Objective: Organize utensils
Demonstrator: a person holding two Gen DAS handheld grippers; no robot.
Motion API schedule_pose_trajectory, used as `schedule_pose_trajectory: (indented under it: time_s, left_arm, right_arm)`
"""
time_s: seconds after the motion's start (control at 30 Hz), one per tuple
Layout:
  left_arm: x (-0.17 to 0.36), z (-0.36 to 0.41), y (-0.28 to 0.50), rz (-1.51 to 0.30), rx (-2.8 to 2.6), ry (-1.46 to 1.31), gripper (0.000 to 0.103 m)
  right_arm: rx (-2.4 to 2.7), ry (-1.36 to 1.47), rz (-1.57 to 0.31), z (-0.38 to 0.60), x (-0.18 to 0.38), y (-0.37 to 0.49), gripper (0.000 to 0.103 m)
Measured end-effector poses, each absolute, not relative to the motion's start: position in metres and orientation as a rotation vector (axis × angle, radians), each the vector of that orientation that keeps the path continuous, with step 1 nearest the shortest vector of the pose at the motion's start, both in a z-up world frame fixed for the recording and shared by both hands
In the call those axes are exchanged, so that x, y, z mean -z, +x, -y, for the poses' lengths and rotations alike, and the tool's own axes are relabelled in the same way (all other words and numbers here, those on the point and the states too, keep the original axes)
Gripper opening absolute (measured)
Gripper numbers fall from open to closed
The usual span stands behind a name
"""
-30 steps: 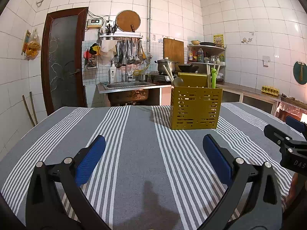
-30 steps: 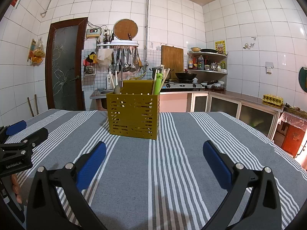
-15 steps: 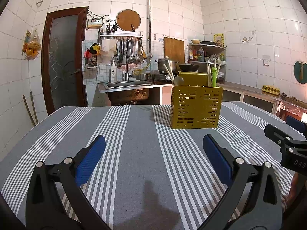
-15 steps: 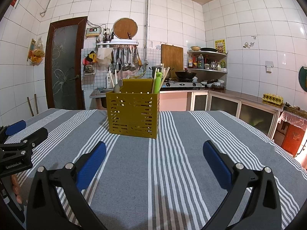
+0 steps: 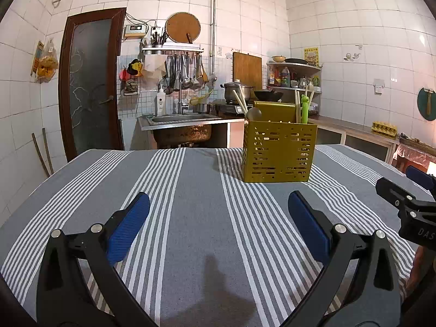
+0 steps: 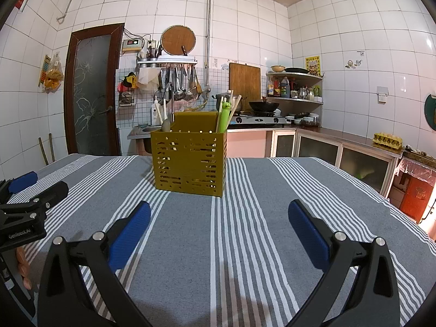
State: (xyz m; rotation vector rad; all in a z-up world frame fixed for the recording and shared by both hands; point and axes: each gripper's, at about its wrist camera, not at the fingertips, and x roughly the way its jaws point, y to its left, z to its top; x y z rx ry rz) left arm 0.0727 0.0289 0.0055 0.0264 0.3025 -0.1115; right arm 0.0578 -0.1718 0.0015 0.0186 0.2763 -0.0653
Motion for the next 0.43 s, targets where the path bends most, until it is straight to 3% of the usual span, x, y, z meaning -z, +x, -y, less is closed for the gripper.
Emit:
schedule_pose_trajectory:
  time_s: [0.43]
  left_arm:
    - [-0.0025, -0.0270, 0.0745, -0.328, 0.133, 0.022, 0.098]
  right_arm:
    - [0.065, 0.019, -0.277, 0.1729, -0.0006, 0.0590, 0.099]
